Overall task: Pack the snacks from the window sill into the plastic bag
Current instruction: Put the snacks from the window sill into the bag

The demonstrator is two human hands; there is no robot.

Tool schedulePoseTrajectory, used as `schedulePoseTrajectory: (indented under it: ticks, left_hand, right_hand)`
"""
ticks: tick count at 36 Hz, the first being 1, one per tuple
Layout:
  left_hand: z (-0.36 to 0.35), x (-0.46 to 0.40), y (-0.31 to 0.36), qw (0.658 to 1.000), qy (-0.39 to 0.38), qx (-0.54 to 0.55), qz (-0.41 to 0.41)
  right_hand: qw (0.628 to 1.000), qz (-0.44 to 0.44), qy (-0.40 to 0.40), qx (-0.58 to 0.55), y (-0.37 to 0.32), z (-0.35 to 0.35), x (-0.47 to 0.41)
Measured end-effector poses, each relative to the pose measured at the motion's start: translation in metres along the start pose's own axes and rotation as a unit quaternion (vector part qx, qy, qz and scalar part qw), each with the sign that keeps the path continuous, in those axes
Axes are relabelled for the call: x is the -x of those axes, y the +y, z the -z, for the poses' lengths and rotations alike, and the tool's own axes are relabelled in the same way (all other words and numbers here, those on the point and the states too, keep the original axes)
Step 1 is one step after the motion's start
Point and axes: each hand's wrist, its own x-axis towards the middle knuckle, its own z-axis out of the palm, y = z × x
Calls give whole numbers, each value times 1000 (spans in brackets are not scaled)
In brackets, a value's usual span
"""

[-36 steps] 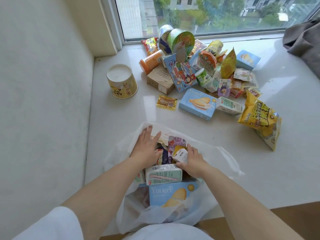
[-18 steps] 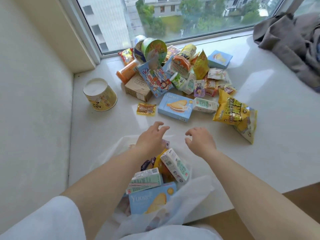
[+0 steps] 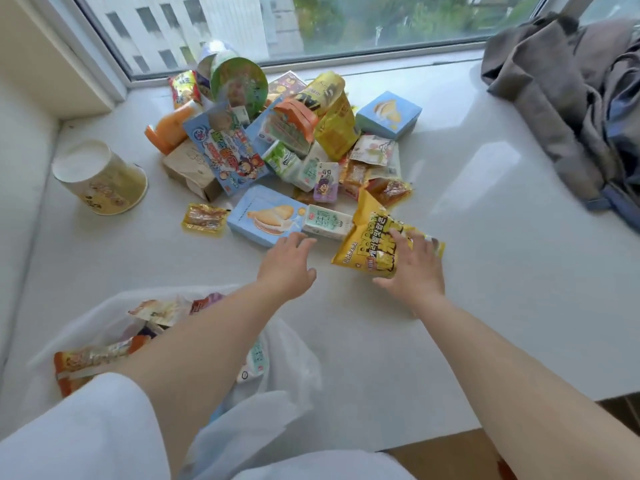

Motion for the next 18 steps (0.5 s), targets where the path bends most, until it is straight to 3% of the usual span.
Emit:
schedulePoseTrajectory:
  ticks: [5, 11, 15, 18]
  left_hand:
    - [6, -44, 18, 995, 9, -95, -15]
    - [-1, -89, 31, 985, 1, -167, -44]
    - [-15, -114, 32, 983, -46, -176, -32]
    - [-26, -124, 30, 981, -23, -192, -32]
  right_hand:
    - [996, 21, -63, 60, 17, -10, -33]
    - [990, 37, -124, 47, 33, -22, -54]
    - [994, 8, -112, 12, 52, -30, -65]
    - [996, -5, -90, -12, 59, -35, -66]
